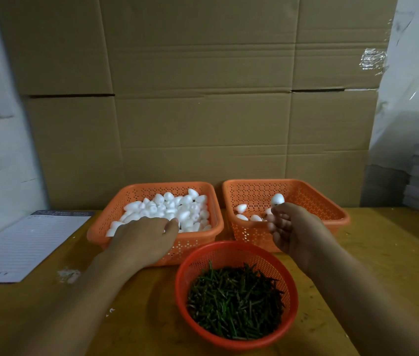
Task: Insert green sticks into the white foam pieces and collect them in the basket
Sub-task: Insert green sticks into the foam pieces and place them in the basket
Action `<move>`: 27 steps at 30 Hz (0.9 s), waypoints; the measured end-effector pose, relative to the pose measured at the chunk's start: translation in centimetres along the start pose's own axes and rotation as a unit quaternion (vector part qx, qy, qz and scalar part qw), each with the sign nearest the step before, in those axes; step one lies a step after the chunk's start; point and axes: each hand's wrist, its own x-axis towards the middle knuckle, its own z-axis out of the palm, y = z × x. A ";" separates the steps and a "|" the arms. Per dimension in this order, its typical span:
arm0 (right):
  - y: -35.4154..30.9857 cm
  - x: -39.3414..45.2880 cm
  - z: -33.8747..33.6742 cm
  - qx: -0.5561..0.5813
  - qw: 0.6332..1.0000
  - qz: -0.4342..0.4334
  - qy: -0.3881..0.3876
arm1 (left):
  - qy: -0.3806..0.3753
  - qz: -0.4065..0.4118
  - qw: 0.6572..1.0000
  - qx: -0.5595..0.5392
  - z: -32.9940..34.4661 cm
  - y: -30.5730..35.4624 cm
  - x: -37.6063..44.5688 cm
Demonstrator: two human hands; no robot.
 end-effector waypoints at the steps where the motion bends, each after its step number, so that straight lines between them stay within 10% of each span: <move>1: 0.0 0.1 0.0 0.014 1.000 -0.008 0.002 | -0.010 0.000 1.000 0.008 0.1 0.0 0.0; 27: 0.4 -1.2 1.8 -0.111 0.983 -0.064 -0.135 | -0.062 0.029 0.998 0.008 0.3 -0.4 0.2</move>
